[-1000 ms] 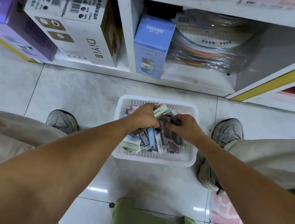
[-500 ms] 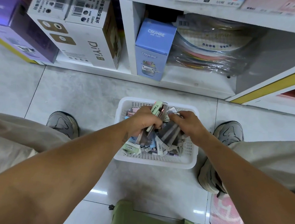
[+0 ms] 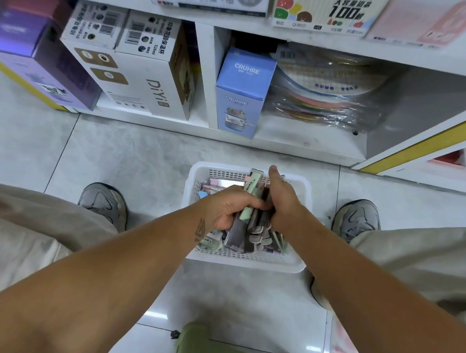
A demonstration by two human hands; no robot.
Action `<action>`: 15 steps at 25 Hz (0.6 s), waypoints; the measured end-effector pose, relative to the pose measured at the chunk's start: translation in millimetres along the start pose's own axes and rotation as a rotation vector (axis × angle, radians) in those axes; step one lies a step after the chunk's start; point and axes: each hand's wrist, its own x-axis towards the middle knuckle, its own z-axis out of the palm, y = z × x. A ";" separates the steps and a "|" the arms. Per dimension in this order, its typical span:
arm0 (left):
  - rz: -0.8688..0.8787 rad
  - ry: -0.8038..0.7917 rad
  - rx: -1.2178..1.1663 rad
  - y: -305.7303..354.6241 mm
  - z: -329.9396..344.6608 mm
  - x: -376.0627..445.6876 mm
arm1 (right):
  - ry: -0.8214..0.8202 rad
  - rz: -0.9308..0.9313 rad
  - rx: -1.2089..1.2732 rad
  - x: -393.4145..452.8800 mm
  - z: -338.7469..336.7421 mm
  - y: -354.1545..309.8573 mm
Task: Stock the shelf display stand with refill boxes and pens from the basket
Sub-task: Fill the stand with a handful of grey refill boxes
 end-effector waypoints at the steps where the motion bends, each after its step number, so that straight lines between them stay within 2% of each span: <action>1: 0.017 0.028 -0.012 1.6 -0.4 -4.3 | -0.062 0.026 0.135 -5.9 -2.8 -4.5; 3: 0.054 0.089 -0.022 5.4 -2.9 -10.7 | -0.144 0.038 0.282 -15.0 -10.3 -9.3; 4: 0.070 0.107 -0.015 7.8 -4.4 -15.0 | -0.165 0.010 0.264 -20.1 -12.8 -11.0; 8: 0.146 0.139 -0.003 21.2 -5.2 -35.3 | -0.170 -0.159 -0.029 -42.1 -18.7 -25.0; 13: 0.224 0.111 0.049 53.0 11.3 -70.8 | -0.064 -0.334 -0.268 -88.1 -23.2 -56.5; 15: 0.244 0.089 0.038 68.7 20.5 -91.7 | -0.072 -0.416 -0.354 -113.3 -25.8 -70.8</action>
